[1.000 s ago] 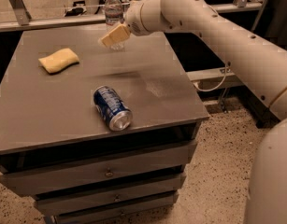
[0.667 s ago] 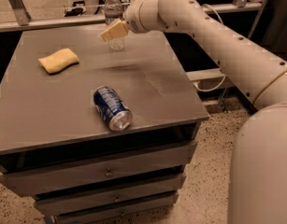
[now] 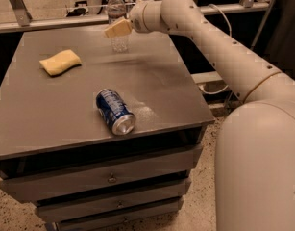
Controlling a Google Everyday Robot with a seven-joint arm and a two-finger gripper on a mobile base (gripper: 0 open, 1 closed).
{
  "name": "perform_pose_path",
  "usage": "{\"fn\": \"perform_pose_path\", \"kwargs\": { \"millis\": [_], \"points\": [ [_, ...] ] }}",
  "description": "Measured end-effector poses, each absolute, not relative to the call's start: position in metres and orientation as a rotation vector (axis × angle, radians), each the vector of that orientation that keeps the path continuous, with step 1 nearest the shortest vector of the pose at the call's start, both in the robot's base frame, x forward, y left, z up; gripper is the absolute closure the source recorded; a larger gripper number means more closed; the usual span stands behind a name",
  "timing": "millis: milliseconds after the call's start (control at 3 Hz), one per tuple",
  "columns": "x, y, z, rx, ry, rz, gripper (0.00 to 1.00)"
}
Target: Move water bottle near pepsi can
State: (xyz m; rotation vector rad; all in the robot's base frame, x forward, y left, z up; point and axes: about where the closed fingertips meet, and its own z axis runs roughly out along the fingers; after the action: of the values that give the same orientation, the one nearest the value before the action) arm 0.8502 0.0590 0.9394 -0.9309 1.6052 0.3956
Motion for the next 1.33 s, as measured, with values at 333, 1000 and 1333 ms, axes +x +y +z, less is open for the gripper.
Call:
{"fn": "perform_pose_path", "kwargs": {
  "millis": [333, 1000, 1333],
  "points": [
    [0.856, 0.073, 0.927, -0.904, 1.626, 0.456, 0.12],
    [0.848, 0.073, 0.920, -0.860, 1.645, 0.507, 0.58],
    [0.827, 0.062, 0.934, -0.870, 1.638, 0.503, 0.82]
  ]
}}
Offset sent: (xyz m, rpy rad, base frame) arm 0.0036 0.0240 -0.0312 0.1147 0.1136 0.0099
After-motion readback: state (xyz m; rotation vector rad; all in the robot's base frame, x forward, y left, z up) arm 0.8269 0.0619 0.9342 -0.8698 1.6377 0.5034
